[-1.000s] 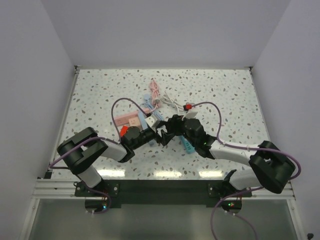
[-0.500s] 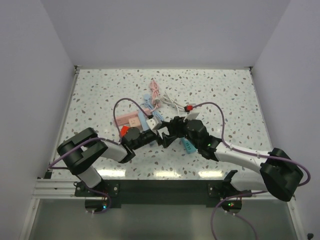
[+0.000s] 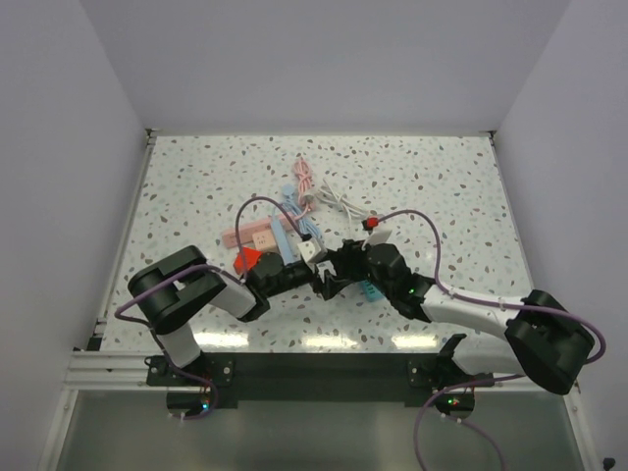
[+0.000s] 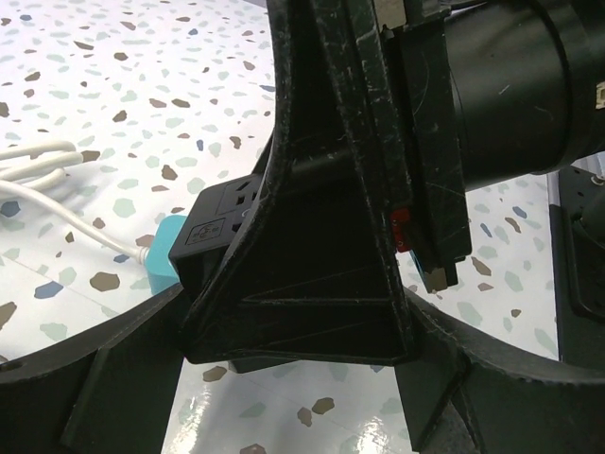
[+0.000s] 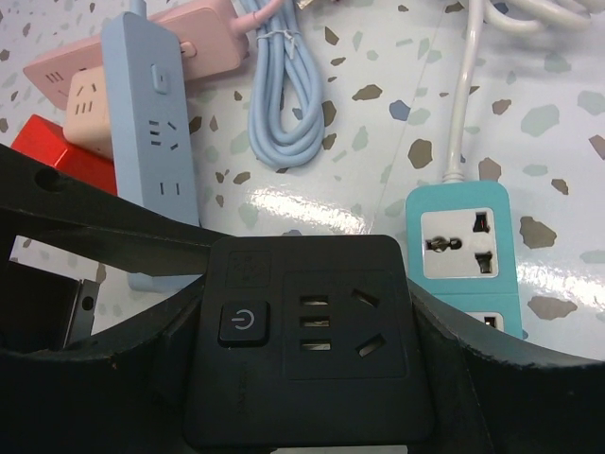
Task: Insert the plug
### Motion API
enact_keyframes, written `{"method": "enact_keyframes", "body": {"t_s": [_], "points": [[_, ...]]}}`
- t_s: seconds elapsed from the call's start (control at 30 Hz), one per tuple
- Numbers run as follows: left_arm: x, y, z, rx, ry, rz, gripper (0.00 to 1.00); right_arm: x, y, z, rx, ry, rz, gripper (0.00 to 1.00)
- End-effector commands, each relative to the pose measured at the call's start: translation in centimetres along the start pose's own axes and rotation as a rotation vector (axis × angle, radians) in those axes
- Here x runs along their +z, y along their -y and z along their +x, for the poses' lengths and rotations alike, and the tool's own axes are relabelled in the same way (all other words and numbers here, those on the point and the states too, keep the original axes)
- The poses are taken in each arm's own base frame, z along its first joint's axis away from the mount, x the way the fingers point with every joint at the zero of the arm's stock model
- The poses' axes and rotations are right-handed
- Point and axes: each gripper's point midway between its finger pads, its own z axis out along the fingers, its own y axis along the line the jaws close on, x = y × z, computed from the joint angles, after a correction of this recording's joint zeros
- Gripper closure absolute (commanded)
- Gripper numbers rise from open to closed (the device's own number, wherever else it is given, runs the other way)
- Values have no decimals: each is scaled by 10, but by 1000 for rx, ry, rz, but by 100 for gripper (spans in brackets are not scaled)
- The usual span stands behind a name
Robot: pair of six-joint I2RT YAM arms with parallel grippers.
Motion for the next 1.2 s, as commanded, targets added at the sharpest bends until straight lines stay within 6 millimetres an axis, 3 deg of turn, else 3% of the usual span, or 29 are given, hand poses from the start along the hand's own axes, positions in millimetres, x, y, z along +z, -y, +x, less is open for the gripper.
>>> {"method": "enact_keyframes", "body": {"t_s": [0.0,0.17,0.27,0.5,0.73,0.83,1.17], "points": [[-6,-31,26,17,-78,-123,29,-6,-41,-29,72,82,-167,100],[-5,-36,25,-25,-86,-163,22,-12,-37,-36,111,131,-164,97],[-5,-33,27,-59,-87,-159,13,-19,-34,-50,146,215,-165,97],[0,-35,23,-120,-68,-179,0,-23,-37,-56,179,242,-183,98],[1,-35,17,-139,-42,-185,0,-24,-38,-55,195,243,-197,98],[2,-32,23,-134,-62,-165,0,-25,-41,-56,209,248,-212,94],[-20,-4,27,-2,-92,-11,0,-26,-28,-69,196,291,-132,88]]}}
